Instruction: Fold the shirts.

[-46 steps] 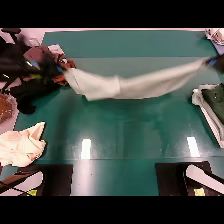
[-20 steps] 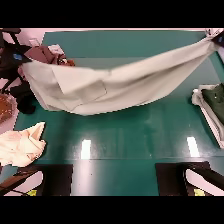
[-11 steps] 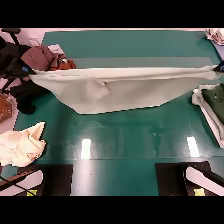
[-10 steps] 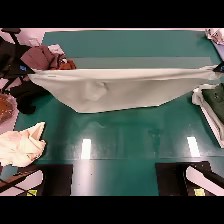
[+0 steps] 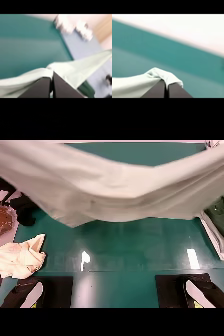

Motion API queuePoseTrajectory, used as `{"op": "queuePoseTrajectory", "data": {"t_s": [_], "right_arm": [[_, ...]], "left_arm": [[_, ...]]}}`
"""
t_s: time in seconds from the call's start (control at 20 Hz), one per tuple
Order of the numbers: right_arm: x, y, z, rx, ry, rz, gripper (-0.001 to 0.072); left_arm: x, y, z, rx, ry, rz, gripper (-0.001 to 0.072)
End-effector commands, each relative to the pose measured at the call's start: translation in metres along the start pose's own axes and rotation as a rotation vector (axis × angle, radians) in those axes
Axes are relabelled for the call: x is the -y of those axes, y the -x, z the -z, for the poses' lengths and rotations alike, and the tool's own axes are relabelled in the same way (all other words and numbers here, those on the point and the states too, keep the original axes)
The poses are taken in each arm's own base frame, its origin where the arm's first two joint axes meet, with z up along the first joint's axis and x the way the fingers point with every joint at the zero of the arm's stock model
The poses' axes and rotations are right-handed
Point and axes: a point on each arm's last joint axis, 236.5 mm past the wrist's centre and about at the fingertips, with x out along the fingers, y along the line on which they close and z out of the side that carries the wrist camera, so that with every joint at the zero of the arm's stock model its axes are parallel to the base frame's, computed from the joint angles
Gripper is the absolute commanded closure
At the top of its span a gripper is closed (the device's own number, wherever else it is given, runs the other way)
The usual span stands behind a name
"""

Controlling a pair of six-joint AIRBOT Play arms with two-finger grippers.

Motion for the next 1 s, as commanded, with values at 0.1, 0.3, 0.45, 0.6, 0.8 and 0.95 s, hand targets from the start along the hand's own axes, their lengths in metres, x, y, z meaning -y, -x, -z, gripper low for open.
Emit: {"op": "queuePoseTrajectory", "data": {"t_s": [0.1, 0.3, 0.45, 0.6, 0.8, 0.95], "right_arm": [[0.039, 0.002, -0.044, 0.134, -0.072, 0.150, 0.0693], [0.042, -0.160, 0.123, -0.422, -0.264, 0.104, 0.0692], [0.036, -0.251, 0.253, -0.716, -0.303, 0.082, 0.0692], [0.029, -0.318, 0.339, -0.826, -0.363, 0.045, 0.0692], [0.007, -0.361, 0.429, -0.973, -0.433, -0.058, 0.0692], [0.001, -0.358, 0.456, -1.050, -0.428, -0.078, 0.0691]], "left_arm": [[-0.023, 0.024, -0.056, 0.256, -0.004, -0.165, 0.0680], [-0.209, -0.095, 0.045, -0.221, 0.291, -0.344, 0.0678], [-0.326, -0.158, 0.135, -0.380, 0.466, -0.381, 0.0678], [-0.425, -0.188, 0.202, -0.378, 0.598, -0.493, 0.0678], [-0.474, -0.233, 0.242, -0.346, 0.658, -0.492, 0.0678], [-0.486, -0.250, 0.254, -0.316, 0.666, -0.503, 0.0678]]}}
